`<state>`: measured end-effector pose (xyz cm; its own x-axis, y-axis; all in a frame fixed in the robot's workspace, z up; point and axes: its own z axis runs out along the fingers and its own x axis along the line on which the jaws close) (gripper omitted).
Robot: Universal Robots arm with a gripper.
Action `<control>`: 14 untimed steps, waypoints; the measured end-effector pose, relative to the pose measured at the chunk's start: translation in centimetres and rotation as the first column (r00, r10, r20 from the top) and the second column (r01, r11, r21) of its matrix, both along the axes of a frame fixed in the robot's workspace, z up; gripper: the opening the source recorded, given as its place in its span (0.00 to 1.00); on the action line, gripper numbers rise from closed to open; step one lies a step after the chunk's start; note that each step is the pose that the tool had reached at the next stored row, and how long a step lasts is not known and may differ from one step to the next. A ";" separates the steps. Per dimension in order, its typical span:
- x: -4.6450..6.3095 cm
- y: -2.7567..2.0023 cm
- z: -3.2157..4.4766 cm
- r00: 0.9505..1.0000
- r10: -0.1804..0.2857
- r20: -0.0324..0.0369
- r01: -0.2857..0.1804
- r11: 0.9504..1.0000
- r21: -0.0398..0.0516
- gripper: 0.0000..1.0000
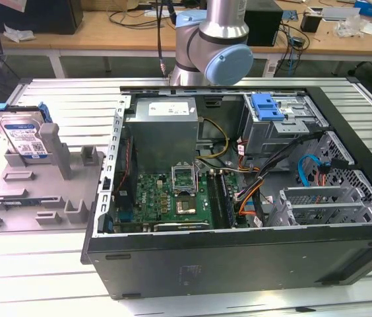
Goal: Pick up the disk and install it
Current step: 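Pick up the disk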
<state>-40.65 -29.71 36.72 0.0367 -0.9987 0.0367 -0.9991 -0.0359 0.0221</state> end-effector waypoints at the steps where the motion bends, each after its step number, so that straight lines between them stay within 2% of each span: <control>1: -0.1 0.00 -0.02 1.000 0.007 0.000 -0.007 1.000 0.000 0.48; 4: -0.2 -0.06 -0.16 1.000 0.027 0.000 -0.027 1.000 0.000 0.48; 9: -0.2 -0.21 -0.35 0.999 0.034 0.000 -0.034 0.999 0.000 0.48; 14: -0.2 -0.80 -0.54 1.000 0.030 0.000 -0.030 1.000 0.000 0.48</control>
<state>-40.86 -30.51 36.18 0.0666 -0.9971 0.0368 -0.9976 -0.0658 0.0222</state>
